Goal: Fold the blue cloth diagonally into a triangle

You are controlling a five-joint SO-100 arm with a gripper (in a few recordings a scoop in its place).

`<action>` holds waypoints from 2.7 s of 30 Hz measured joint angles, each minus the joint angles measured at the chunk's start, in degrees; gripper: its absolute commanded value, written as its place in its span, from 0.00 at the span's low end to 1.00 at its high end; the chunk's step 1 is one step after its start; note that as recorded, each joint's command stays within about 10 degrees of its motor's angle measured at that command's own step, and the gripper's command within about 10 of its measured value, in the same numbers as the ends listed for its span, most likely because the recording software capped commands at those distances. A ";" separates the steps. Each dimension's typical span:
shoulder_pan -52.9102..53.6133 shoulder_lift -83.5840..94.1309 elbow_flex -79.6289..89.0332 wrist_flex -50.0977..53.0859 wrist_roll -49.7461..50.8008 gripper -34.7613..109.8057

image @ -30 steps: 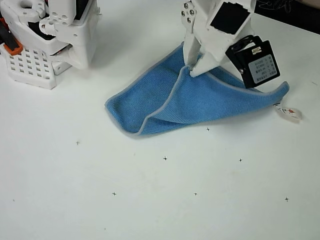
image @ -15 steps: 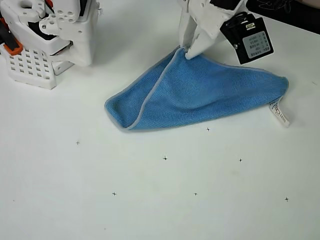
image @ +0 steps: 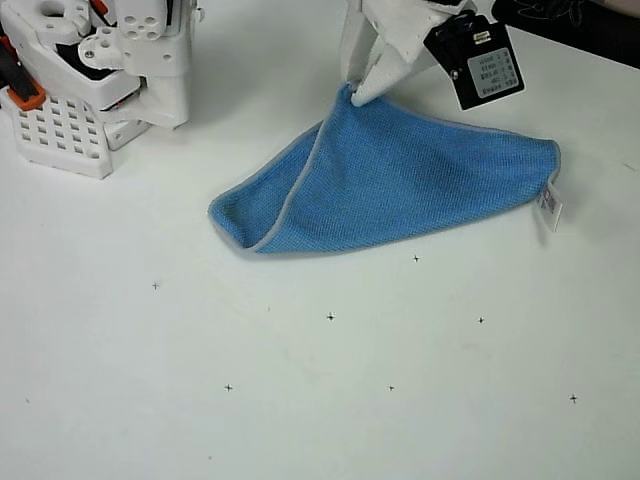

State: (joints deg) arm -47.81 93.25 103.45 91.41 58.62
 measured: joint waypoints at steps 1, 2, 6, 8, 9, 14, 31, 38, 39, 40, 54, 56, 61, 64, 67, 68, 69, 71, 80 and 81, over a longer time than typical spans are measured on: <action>0.09 -0.09 0.00 -0.62 0.00 0.24; 0.18 -0.70 0.00 -0.97 0.00 0.24; -0.62 -2.99 0.00 -1.32 0.00 0.24; -0.88 -3.25 0.00 -2.02 0.00 0.24; -0.88 -3.25 0.00 -2.20 0.00 0.24; -0.79 -3.25 0.00 -3.25 -0.44 0.32; 0.70 -3.25 0.00 -2.90 -4.31 0.45; 1.85 2.02 3.96 -1.32 -4.66 0.45; 2.20 3.16 5.10 -1.32 -5.19 0.45; 2.55 4.39 6.24 -1.32 -5.71 0.45; 9.58 19.86 13.71 1.85 -13.80 0.45; 9.58 21.53 15.56 1.85 -14.33 0.45; 10.55 24.17 17.58 1.85 -14.77 0.45; 11.95 25.66 19.07 1.85 -15.56 0.45; 12.92 27.69 20.65 1.85 -17.05 0.45; 13.27 28.48 21.62 1.85 -17.23 0.45; 13.62 29.44 22.50 1.85 -17.31 0.45; 13.89 31.03 23.64 1.85 -17.58 0.45; 15.03 31.64 25.93 -0.26 -19.07 0.45; 15.47 31.64 26.10 -0.44 -19.25 0.45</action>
State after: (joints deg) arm -32.34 124.89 129.55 90.97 39.38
